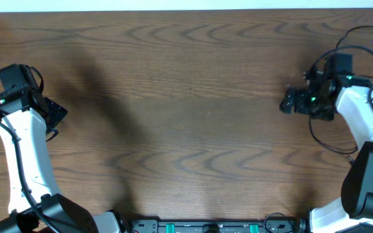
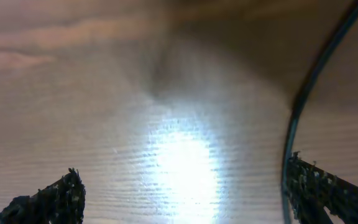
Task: Untangle cables
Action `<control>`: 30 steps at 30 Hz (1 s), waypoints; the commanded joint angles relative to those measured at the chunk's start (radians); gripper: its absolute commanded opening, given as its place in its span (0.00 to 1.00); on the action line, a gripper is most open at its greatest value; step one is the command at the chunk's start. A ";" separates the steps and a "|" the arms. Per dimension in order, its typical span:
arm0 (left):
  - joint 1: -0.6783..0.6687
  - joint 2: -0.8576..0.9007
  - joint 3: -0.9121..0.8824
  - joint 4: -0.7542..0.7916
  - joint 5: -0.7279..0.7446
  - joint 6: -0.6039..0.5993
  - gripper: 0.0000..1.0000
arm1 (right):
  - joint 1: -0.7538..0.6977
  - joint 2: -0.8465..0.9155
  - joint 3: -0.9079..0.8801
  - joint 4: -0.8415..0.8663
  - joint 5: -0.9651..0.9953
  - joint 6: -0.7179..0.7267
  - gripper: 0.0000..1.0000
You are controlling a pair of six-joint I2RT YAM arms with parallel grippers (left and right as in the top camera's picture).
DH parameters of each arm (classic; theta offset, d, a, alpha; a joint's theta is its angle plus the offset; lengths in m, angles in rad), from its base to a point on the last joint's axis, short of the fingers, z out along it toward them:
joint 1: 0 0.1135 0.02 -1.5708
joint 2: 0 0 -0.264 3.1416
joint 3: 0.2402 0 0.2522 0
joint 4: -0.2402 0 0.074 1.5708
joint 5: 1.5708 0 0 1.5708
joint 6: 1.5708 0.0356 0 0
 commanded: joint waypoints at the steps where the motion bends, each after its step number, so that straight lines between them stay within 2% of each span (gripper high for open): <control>1: 0.002 0.006 -0.010 -0.003 -0.018 -0.016 0.98 | 0.029 0.007 -0.051 0.020 0.038 0.072 0.99; 8: 0.002 0.006 -0.010 -0.003 -0.018 -0.016 0.98 | 0.037 0.007 -0.163 0.108 0.056 0.117 0.99; 20: 0.002 0.006 -0.010 -0.003 -0.018 -0.016 0.98 | 0.029 0.007 -0.191 0.131 0.316 0.147 0.99; 30: 0.002 0.006 -0.010 -0.003 -0.018 -0.016 0.98 | -0.113 0.007 -0.192 0.183 0.408 0.138 0.99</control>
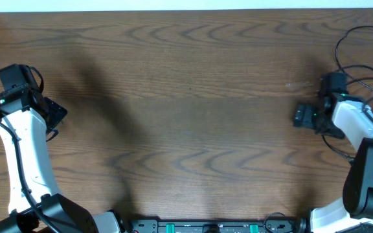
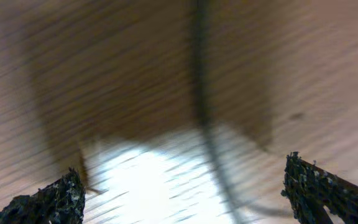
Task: Untangle cables
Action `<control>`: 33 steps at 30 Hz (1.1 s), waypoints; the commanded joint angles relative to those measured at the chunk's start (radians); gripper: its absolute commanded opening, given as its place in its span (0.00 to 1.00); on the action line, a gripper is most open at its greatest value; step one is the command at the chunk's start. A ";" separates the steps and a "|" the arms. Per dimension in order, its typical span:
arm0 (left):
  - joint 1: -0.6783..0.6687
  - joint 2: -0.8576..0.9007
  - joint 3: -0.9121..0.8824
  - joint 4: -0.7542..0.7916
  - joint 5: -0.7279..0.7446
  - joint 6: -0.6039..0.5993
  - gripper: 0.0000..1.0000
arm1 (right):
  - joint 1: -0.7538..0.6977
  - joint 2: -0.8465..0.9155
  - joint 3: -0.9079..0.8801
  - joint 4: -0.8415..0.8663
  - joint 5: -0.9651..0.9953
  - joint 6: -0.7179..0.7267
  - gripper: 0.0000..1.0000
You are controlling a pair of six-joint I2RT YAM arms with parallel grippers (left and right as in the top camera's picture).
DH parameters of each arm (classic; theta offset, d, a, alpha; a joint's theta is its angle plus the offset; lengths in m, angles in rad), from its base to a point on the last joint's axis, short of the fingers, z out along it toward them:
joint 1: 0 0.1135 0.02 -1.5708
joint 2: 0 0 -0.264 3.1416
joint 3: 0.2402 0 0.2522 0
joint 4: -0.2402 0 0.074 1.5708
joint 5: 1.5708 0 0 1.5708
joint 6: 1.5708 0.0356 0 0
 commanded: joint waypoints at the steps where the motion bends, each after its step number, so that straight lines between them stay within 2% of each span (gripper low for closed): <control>1: 0.002 0.006 -0.010 -0.003 -0.018 -0.016 0.98 | -0.069 0.007 -0.003 0.011 0.052 0.002 0.99; 5: 0.002 0.006 -0.010 -0.003 -0.018 -0.016 0.98 | -0.156 0.007 -0.003 0.018 0.019 -0.015 0.99; 10: 0.002 0.006 -0.010 -0.003 -0.018 -0.016 0.98 | -0.180 0.006 -0.002 0.039 -0.188 -0.170 0.99; 12: 0.002 0.006 -0.010 -0.003 -0.018 -0.016 0.98 | -0.174 0.006 -0.002 0.046 -0.223 -0.191 0.98; 20: 0.002 0.006 -0.010 -0.003 -0.018 -0.016 0.98 | -0.110 0.006 -0.002 0.059 -0.211 -0.196 0.99; 33: 0.002 0.006 -0.010 -0.003 -0.018 -0.016 0.98 | -0.094 0.006 -0.004 0.044 0.009 -0.188 0.99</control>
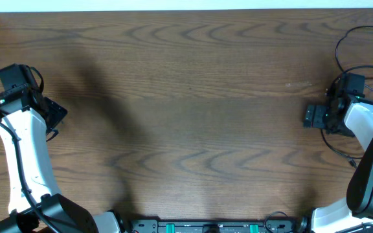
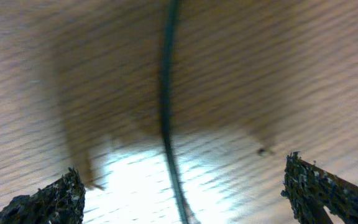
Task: Untangle cables
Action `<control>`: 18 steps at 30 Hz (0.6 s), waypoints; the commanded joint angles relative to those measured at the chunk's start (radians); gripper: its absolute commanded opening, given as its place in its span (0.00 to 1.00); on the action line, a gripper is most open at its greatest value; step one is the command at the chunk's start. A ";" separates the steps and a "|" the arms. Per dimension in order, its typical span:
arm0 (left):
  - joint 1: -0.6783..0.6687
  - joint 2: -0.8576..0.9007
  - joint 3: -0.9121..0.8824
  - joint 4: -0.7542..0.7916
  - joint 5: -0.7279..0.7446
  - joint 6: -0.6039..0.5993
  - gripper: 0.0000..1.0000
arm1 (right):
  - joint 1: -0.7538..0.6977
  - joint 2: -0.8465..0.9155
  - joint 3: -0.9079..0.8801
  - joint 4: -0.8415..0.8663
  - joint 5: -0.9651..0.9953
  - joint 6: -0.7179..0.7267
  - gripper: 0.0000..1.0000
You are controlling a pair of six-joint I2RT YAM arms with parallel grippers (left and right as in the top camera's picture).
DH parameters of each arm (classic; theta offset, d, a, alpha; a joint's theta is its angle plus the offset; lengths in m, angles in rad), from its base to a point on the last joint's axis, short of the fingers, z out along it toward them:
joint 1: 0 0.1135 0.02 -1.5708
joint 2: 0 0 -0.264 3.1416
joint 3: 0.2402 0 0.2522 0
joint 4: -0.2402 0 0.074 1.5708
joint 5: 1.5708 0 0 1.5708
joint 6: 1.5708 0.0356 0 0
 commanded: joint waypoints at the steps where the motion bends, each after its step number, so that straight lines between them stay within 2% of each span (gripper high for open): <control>1: 0.002 0.007 -0.010 -0.003 -0.018 -0.016 0.98 | -0.019 0.006 -0.004 -0.005 0.072 -0.011 0.99; 18: 0.002 0.007 -0.010 -0.003 -0.018 -0.016 0.98 | -0.240 0.006 -0.004 -0.010 0.193 -0.015 0.99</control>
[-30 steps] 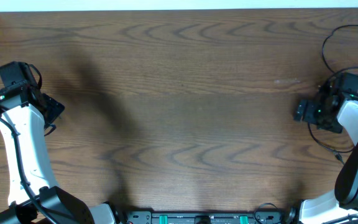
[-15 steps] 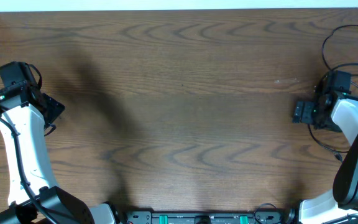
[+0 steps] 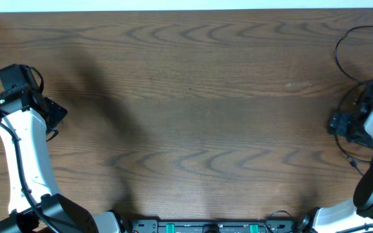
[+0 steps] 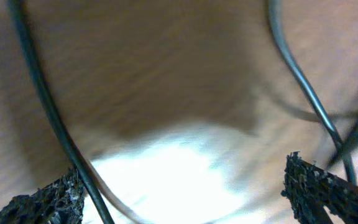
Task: Untangle cables
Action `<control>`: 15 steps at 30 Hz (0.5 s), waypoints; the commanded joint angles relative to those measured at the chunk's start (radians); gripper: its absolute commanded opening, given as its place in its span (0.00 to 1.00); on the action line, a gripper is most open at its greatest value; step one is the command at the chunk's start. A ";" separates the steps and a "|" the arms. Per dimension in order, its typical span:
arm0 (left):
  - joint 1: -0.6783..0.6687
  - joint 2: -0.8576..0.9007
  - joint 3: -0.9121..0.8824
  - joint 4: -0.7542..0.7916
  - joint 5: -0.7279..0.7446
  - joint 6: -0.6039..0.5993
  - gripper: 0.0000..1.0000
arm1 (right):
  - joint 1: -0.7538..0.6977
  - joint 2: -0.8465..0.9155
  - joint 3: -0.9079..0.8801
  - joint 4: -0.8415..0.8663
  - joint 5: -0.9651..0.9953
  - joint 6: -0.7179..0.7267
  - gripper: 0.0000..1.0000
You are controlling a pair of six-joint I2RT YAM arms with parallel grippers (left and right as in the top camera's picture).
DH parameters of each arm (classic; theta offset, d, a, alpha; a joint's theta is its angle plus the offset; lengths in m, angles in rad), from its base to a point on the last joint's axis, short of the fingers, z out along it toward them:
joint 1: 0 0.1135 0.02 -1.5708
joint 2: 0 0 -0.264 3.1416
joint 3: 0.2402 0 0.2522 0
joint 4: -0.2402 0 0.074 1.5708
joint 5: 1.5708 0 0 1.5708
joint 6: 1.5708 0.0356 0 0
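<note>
Thin black cables (image 3: 346,49) loop at the table's far right edge, partly running under my right arm. My right gripper (image 3: 339,123) sits among them, low over the wood. In the right wrist view its fingers (image 4: 319,190) stand wide apart, open. One dark cable (image 4: 45,112) passes just inside the left finger and other strands (image 4: 303,87) cross near the right finger. Nothing is pinched between them. My left gripper (image 3: 52,111) rests at the far left edge, away from the cables; whether it is open or shut does not show.
The brown wooden table (image 3: 186,110) fills the view. A white strip (image 3: 186,5) runs along its far edge. The arm bases and a black rail (image 3: 206,226) line the near edge.
My right gripper has moved further right, from beside the cable loops to among them. One cable lay centred between its fingers; now strands lie at both sides. The left arm has not moved.
My right gripper stood open left of the cable tangle, with a cable by its right finger. At each later moment it was further right, with a cable under the middle of its fingers. Now it sits open at the table's right edge among the strands.
</note>
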 commanded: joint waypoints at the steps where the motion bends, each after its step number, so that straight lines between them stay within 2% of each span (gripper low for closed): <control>1: 0.002 0.006 -0.010 -0.003 -0.018 -0.016 0.98 | -0.069 0.006 -0.004 0.000 0.056 -0.010 0.99; 15: 0.002 0.006 -0.010 -0.003 -0.018 -0.016 0.98 | -0.281 0.006 -0.004 0.049 -0.003 0.040 0.99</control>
